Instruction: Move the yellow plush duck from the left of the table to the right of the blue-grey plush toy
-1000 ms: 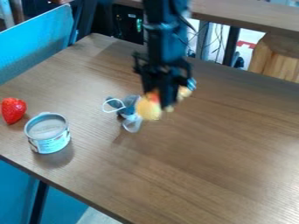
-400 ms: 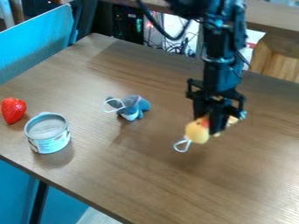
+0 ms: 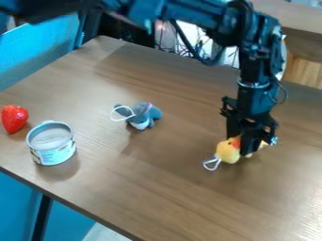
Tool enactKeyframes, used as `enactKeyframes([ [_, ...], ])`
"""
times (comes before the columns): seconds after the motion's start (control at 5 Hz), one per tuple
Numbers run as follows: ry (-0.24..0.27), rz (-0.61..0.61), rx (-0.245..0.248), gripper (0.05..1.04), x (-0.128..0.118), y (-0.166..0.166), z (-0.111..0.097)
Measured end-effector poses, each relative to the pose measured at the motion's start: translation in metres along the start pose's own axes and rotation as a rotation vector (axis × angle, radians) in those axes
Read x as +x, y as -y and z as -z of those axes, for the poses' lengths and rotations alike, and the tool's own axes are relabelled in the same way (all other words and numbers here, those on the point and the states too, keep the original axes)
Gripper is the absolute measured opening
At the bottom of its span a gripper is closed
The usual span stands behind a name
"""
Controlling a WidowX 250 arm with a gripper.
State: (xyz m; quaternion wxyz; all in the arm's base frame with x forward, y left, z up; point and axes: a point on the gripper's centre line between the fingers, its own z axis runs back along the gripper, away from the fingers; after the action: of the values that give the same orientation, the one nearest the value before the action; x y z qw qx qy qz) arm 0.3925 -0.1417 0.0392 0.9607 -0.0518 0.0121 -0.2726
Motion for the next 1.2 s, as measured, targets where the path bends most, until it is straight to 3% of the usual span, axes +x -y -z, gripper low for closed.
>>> enactKeyframes([
  [0.2,-0.007,-0.001,0.011,0.429,0.009,-0.003,0.009],
  [0.4,-0.010,-0.029,-0.023,0.743,0.009,0.002,0.007],
  [0.6,0.025,-0.086,-0.074,1.000,-0.004,-0.002,-0.002],
  [0.8,0.198,-0.156,-0.063,1.005,-0.022,-0.026,-0.054],
  [1.0,0.301,-0.243,-0.027,1.001,-0.043,-0.043,-0.084],
  [1.2,0.292,-0.425,0.098,1.001,-0.066,-0.084,-0.082],
])
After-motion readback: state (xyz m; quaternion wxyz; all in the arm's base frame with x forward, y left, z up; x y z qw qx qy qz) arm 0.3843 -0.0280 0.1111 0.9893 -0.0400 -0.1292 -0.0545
